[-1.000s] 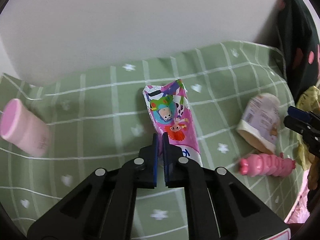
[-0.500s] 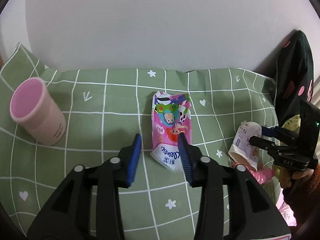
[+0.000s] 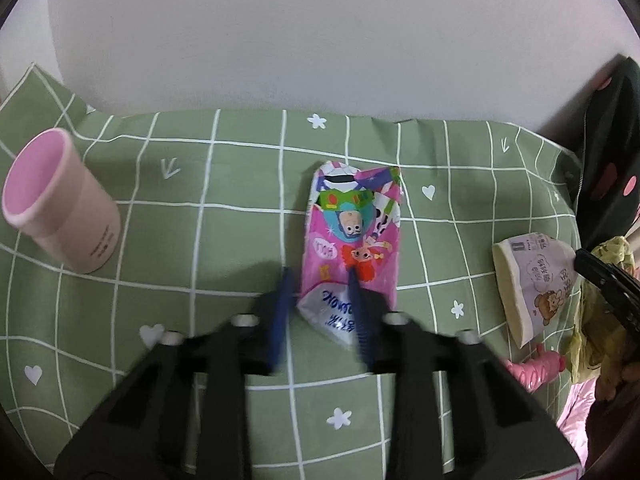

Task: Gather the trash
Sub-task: 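Grasp the pink Kleenex tissue pack with the left gripper while the right grasps the white snack bag, then carry both items into the yellow trash bag and open both grippers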

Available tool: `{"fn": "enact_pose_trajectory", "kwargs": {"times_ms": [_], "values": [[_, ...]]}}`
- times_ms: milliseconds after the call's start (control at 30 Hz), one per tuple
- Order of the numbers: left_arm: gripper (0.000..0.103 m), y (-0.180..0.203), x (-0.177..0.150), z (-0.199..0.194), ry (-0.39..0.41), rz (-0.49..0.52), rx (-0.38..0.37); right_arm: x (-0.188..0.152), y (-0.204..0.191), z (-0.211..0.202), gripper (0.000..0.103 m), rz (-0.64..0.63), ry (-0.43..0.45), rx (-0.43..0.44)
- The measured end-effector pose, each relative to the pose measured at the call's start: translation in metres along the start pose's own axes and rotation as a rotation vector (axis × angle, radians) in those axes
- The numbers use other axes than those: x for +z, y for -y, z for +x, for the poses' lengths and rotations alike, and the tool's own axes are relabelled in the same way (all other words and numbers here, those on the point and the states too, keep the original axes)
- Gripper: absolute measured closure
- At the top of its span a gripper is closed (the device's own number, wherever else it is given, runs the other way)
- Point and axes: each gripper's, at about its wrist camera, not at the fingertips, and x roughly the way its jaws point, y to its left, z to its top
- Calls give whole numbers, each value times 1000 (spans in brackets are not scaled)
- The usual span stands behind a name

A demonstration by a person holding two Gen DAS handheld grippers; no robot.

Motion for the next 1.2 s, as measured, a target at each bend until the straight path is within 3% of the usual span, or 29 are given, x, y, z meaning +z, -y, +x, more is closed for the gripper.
{"fn": "enact_pose_trajectory", "kwargs": {"times_ms": [133,167,200,233,500,800,1033,1200], "values": [[99,7,-1,-5,21,24,-4,-9,7,-11,93,47,42,-13],[99,9,-1,-7,30,32,-6,-12,9,-13,75,59,42,-15],[100,11,-1,-12,42,42,-16,-15,10,-12,49,69,36,-13],[100,12,0,-15,49,46,-23,-18,12,-10,48,82,30,-5],[100,11,1,-35,76,44,-66,-36,20,31,48,229,-50,12],[99,-2,-3,-41,74,35,-57,-30,7,55,48,205,-122,47],[99,-6,-1,-44,90,26,-75,-23,-3,51,54,206,-100,24],[100,-8,2,-49,112,10,-92,-13,-15,32,57,122,-62,-28]]}}
